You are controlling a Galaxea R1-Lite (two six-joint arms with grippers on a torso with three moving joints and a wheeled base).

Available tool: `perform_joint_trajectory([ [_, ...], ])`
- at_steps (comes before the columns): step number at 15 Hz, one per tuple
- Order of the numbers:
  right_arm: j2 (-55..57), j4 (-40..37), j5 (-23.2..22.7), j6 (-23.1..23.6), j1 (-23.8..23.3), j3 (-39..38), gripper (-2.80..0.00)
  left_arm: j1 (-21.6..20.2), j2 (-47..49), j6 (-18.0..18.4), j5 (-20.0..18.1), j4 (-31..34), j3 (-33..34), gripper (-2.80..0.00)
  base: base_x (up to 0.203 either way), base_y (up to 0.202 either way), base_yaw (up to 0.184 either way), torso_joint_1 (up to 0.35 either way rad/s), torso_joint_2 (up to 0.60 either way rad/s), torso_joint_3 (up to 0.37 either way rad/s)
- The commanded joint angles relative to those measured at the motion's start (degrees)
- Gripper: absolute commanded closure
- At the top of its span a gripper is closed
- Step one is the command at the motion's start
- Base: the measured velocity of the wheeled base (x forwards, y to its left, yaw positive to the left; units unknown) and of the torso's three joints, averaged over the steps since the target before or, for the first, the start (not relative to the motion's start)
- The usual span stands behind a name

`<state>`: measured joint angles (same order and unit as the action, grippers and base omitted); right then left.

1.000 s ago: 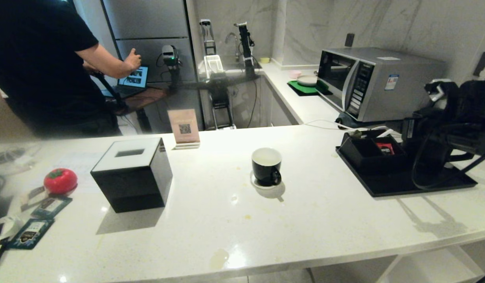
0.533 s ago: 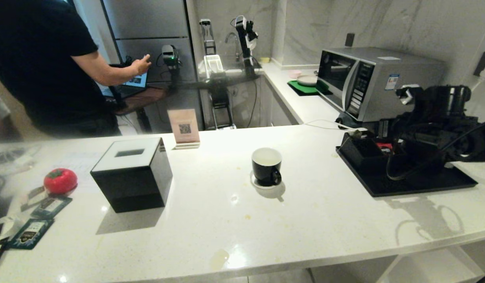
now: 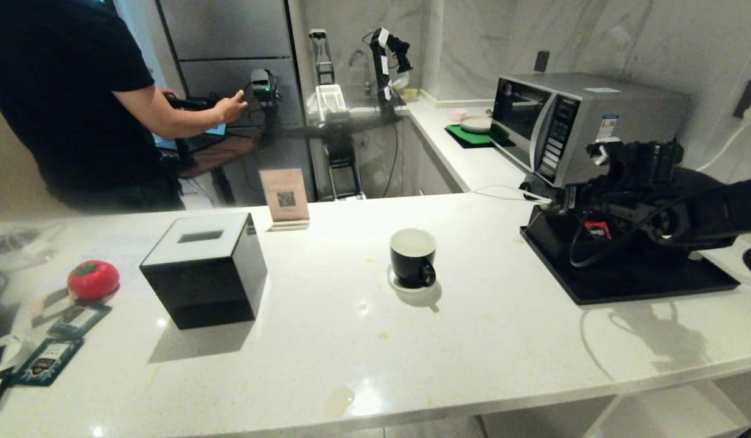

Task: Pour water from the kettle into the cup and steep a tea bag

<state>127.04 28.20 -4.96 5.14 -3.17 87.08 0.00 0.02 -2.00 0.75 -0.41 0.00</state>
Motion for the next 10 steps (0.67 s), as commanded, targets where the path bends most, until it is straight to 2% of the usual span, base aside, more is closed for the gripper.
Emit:
perform_joint_trajectory([
  [1, 4.5, 1.5, 0.0, 0.0, 0.0, 2.8, -2.80, 0.0, 0.1, 0.0, 0.0, 0.0, 0.0, 0.00, 0.000, 0.000, 0.000, 0.000, 0.00, 0.000],
  [10, 9.6, 2.9, 3.5, -0.2, -0.1, 8.0, -2.80, 0.0, 0.0, 0.0, 0.0, 0.0, 0.0, 0.00, 0.000, 0.000, 0.000, 0.000, 0.00, 0.000],
])
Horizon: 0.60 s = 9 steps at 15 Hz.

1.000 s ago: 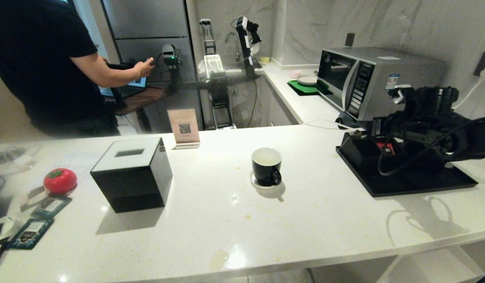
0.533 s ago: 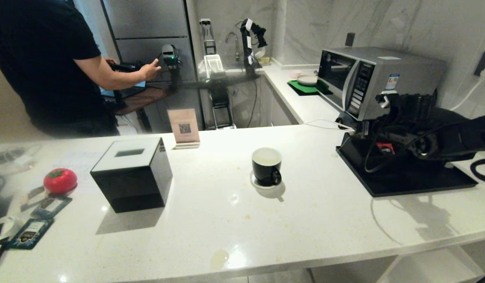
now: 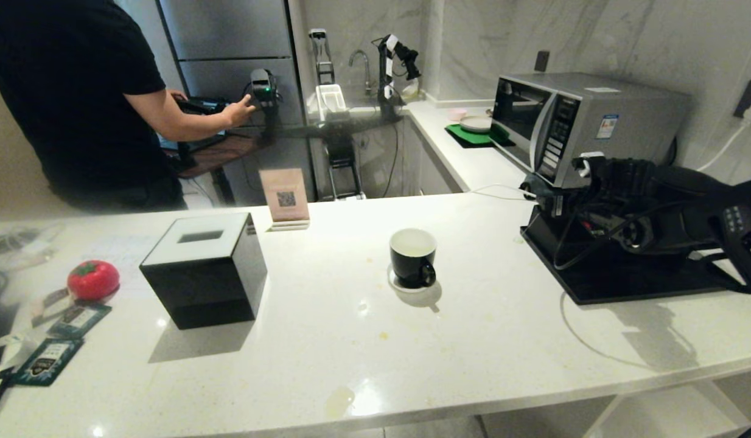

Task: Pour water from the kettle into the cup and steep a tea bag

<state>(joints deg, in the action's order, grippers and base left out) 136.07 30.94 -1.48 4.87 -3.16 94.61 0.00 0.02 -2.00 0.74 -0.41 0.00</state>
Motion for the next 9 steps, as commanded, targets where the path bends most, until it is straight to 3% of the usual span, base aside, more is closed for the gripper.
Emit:
perform_joint_trajectory([
  [1, 0.6, 0.1, 0.0, 0.0, -0.1, 0.5, -2.80, 0.0, 0.1, 0.0, 0.0, 0.0, 0.0, 0.00, 0.000, 0.000, 0.000, 0.000, 0.00, 0.000],
  [8, 0.5, -0.1, 0.0, -0.1, -0.1, 0.4, -2.80, 0.0, 0.1, 0.0, 0.0, 0.0, 0.0, 0.00, 0.000, 0.000, 0.000, 0.000, 0.00, 0.000],
  [9, 0.5, 0.0, 0.0, 0.0, -0.1, 0.3, 0.00, 0.0, 0.1, 0.0, 0.0, 0.0, 0.0, 0.00, 0.000, 0.000, 0.000, 0.000, 0.00, 0.000],
])
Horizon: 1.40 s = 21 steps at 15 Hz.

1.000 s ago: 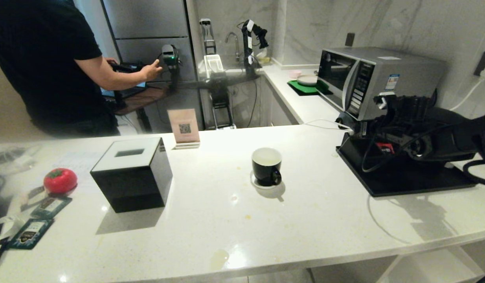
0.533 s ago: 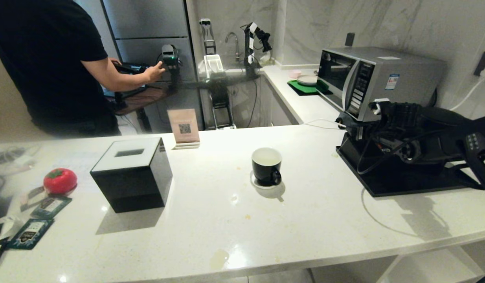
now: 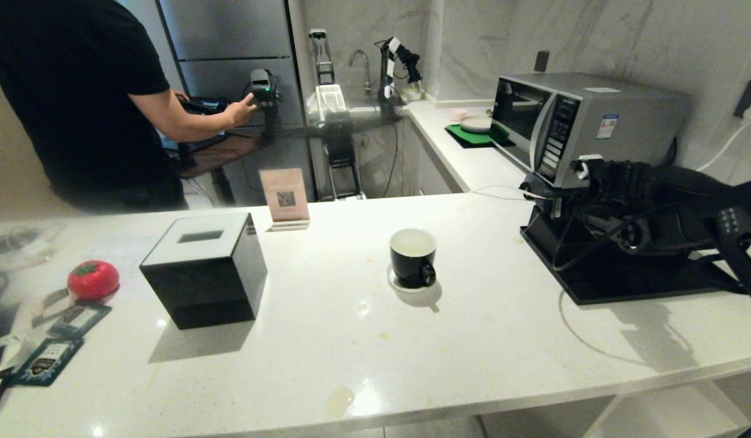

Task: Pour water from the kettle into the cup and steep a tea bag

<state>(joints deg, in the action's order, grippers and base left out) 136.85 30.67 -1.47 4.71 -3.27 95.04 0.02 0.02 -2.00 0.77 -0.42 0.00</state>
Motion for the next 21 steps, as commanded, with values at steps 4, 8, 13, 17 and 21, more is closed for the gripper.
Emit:
perform_joint_trajectory([
  [4, -0.4, 0.2, 0.0, 0.1, 0.1, -0.2, 0.00, 0.0, 0.1, 0.0, 0.0, 0.0, 0.0, 0.00, 0.000, 0.000, 0.000, 0.000, 0.00, 0.000],
  [8, -0.8, 0.2, 0.0, 0.0, 0.1, -0.1, 0.00, 0.0, 0.1, 0.0, 0.0, 0.0, 0.0, 0.00, 0.000, 0.000, 0.000, 0.000, 0.00, 0.000],
  [13, -1.7, 0.2, 0.0, 0.0, 0.1, -0.1, 0.00, 0.0, 0.0, 0.0, 0.0, 0.0, 0.0, 0.00, 0.000, 0.000, 0.000, 0.000, 0.00, 0.000],
  [17, -2.6, 0.1, 0.0, 0.0, 0.2, -0.3, 0.00, 0.0, 0.0, 0.0, 0.0, 0.0, 0.0, 0.00, 0.000, 0.000, 0.000, 0.000, 0.00, 0.000],
  [21, -3.9, 0.1, 0.0, 0.0, 0.7, -0.3, 0.00, 0.0, 0.1, 0.0, 0.0, 0.0, 0.0, 0.00, 0.000, 0.000, 0.000, 0.000, 0.00, 0.000],
])
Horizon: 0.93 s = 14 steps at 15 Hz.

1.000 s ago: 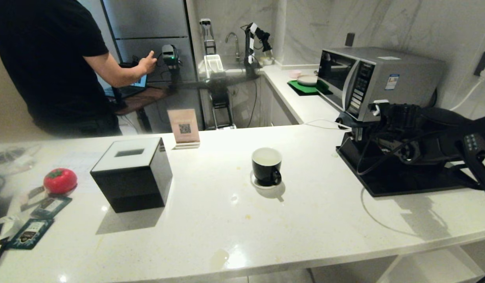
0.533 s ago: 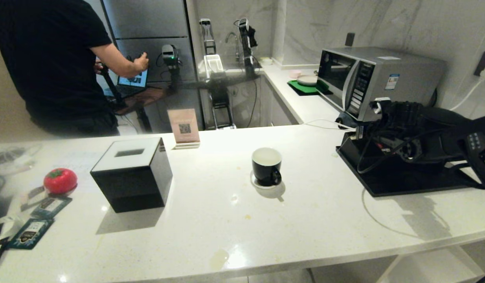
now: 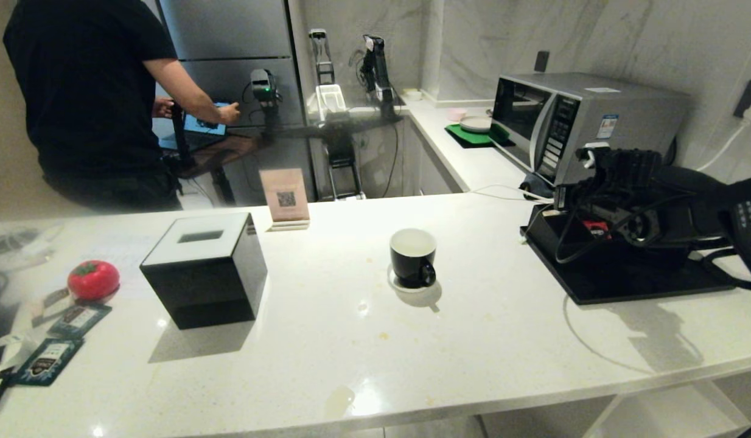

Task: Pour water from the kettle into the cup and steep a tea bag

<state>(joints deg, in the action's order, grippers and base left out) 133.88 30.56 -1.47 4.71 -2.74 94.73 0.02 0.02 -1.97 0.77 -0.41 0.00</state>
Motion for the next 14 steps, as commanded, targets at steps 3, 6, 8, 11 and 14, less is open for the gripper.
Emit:
perform_joint_trajectory([
  [3, -1.8, 0.2, 0.0, 0.0, 0.5, -0.1, 0.00, 0.1, 0.1, 0.0, 0.0, 0.0, 0.0, 0.00, 0.000, 0.000, 0.000, 0.000, 0.00, 0.000],
  [6, -2.8, 0.2, -0.1, 0.0, 0.6, -0.3, 0.00, 0.0, 0.0, 0.0, 0.0, 0.0, 0.0, 0.00, 0.000, 0.000, 0.000, 0.000, 0.00, 0.000],
  [8, -3.4, 0.2, -0.1, 0.0, 0.6, -0.4, 0.00, 0.0, 0.1, 0.0, 0.0, 0.0, 0.0, 0.00, 0.000, 0.000, 0.000, 0.000, 0.00, 0.000],
  [11, -4.2, 0.3, -0.1, 0.0, 1.1, -0.6, 0.00, 0.0, 0.0, 0.0, 0.0, 0.0, 0.0, 0.00, 0.000, 0.000, 0.000, 0.000, 0.00, 0.000],
  [14, -5.1, 0.4, -0.1, 0.0, 1.5, -1.2, 0.00, 0.0, 0.1, 0.0, 0.0, 0.0, 0.0, 0.00, 0.000, 0.000, 0.000, 0.000, 0.00, 0.000],
])
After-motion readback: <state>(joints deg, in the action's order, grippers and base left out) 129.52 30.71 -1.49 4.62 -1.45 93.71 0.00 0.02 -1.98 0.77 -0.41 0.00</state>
